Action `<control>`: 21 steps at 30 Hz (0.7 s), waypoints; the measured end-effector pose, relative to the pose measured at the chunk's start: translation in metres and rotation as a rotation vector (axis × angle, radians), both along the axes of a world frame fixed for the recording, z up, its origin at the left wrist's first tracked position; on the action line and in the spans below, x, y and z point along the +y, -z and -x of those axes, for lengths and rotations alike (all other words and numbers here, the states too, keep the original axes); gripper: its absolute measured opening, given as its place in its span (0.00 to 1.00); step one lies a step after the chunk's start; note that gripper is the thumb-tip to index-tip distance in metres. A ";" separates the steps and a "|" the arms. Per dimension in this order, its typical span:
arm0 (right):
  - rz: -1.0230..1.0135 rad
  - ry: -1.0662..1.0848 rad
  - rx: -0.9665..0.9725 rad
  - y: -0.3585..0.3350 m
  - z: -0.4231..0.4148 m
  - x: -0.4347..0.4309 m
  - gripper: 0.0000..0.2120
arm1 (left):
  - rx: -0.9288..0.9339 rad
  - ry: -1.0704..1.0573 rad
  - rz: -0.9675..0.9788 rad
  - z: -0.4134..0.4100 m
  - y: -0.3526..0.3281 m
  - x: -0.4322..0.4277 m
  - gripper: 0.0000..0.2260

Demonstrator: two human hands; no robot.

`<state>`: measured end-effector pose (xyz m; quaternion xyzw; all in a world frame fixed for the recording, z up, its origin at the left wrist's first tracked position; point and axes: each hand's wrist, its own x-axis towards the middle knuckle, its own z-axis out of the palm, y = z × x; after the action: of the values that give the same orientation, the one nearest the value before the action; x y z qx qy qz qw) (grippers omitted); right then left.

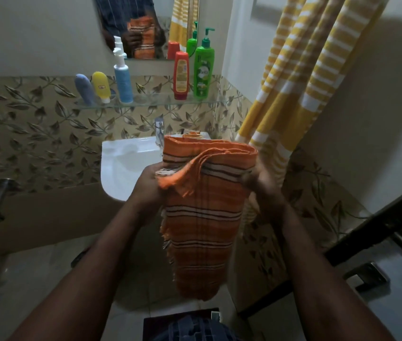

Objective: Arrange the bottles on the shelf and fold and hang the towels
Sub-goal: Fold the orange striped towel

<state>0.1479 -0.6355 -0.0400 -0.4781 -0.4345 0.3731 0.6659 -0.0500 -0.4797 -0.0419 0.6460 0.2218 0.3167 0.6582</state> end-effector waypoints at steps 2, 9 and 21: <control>0.070 -0.071 -0.018 0.016 0.005 -0.002 0.30 | 0.045 0.004 0.022 -0.005 -0.006 -0.001 0.14; 0.144 0.227 -0.076 0.024 0.022 0.011 0.15 | 0.119 -0.020 0.101 -0.002 -0.005 0.002 0.23; 0.074 0.233 0.226 -0.005 0.039 0.018 0.24 | -0.131 0.219 0.133 0.006 -0.016 0.026 0.27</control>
<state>0.1089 -0.6178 -0.0354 -0.5044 -0.2843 0.3608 0.7312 -0.0555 -0.4539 -0.0260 0.5992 0.1272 0.2689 0.7433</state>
